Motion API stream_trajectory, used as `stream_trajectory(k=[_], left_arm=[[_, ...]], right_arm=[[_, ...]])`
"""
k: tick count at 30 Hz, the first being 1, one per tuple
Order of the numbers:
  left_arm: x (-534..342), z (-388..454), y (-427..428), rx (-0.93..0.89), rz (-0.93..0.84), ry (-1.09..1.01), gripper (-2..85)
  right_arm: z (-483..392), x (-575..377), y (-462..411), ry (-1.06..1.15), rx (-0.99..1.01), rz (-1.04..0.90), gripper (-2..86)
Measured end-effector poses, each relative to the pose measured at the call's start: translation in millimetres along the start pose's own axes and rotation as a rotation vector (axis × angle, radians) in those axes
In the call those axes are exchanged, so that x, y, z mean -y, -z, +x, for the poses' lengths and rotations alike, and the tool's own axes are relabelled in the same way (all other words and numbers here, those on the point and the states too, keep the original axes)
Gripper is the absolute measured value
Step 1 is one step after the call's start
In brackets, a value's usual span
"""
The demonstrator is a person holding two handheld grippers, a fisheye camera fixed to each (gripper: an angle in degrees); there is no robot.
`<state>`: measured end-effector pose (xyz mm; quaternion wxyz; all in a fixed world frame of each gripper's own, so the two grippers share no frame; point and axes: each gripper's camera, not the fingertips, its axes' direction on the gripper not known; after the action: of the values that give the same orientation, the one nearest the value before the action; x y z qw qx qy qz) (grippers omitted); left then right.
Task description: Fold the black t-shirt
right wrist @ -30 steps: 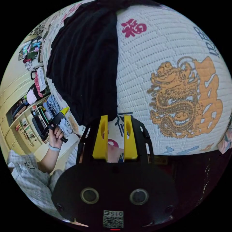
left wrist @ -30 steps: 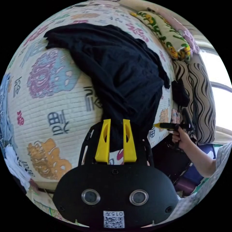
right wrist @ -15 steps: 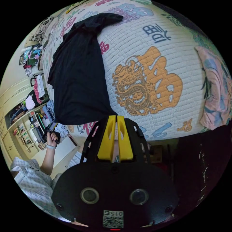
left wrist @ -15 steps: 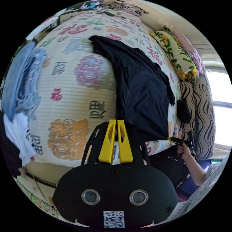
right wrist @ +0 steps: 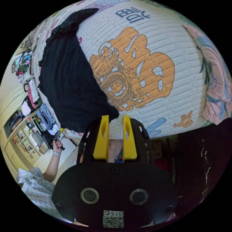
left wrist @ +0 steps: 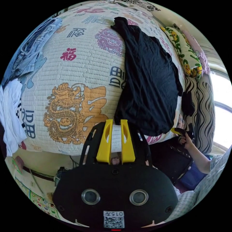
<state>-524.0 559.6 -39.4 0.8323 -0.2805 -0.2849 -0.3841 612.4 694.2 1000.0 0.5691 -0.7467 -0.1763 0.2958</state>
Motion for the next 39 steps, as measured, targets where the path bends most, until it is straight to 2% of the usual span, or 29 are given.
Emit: stream_trajectory(k=[4,6,10,13,16,18,22,24,26,31,34,36,39], left_arm=[[-0.4,0.1,-7.4,-0.017,0.026,-0.011,4.5],[4.1,0.3,-16.7,-0.001,-0.056,-0.019,0.4],[-8.7,-2.7,-8.2,0.108,-0.116,-0.053,-0.6],[-30.3,-18.3,5.0,0.139,-0.111,0.022,-0.5],[-42.2,-25.0,10.7,-0.034,0.006,0.088,0.8],[-35.7,-22.6,-2.1,-0.186,0.054,0.160,11.0],[-20.5,-2.9,-31.0,-0.258,0.081,0.177,9.8],[-14.4,10.5,-48.1,-0.202,0.023,0.198,3.2],[-14.7,18.9,-52.0,-0.144,-0.009,0.191,0.4],[-25.7,27.4,-29.9,-0.131,0.044,0.144,-0.8],[-28.7,31.9,-19.7,-0.034,-0.003,0.129,-0.8],[-31.7,41.6,-14.7,-0.090,-0.008,0.113,-0.8],[-28.9,68.9,-12.7,-0.079,-0.010,0.077,-0.7]], right_arm=[[-4.3,2.2,-8.4,0.059,-0.122,-0.040,5.1],[-3.9,-1.8,-9.2,0.107,-0.081,-0.086,0.2],[6.6,-13.9,-5.6,0.124,-0.097,-0.097,-0.7],[21.6,-20.1,-6.4,0.080,-0.029,-0.083,-0.7],[32.5,-21.7,-9.6,0.026,0.043,-0.047,0.3],[37.5,-20.9,-14.1,0.002,0.111,-0.035,2.3],[38.1,-16.5,-20.0,-0.008,0.315,-0.016,4.7],[32.6,-12.0,-27.6,-0.033,0.244,-0.063,2.1],[24.4,-12.5,-28.0,0.005,0.181,-0.066,0.4],[12.4,-24.8,-12.7,0.042,0.054,-0.044,-0.6],[14.1,-34.4,-0.4,-0.002,0.036,-0.043,-0.9],[10.9,-41.6,6.6,-0.012,0.020,-0.060,-1.0],[0.6,-51.5,9.2,-0.009,-0.073,-0.087,-0.9]])
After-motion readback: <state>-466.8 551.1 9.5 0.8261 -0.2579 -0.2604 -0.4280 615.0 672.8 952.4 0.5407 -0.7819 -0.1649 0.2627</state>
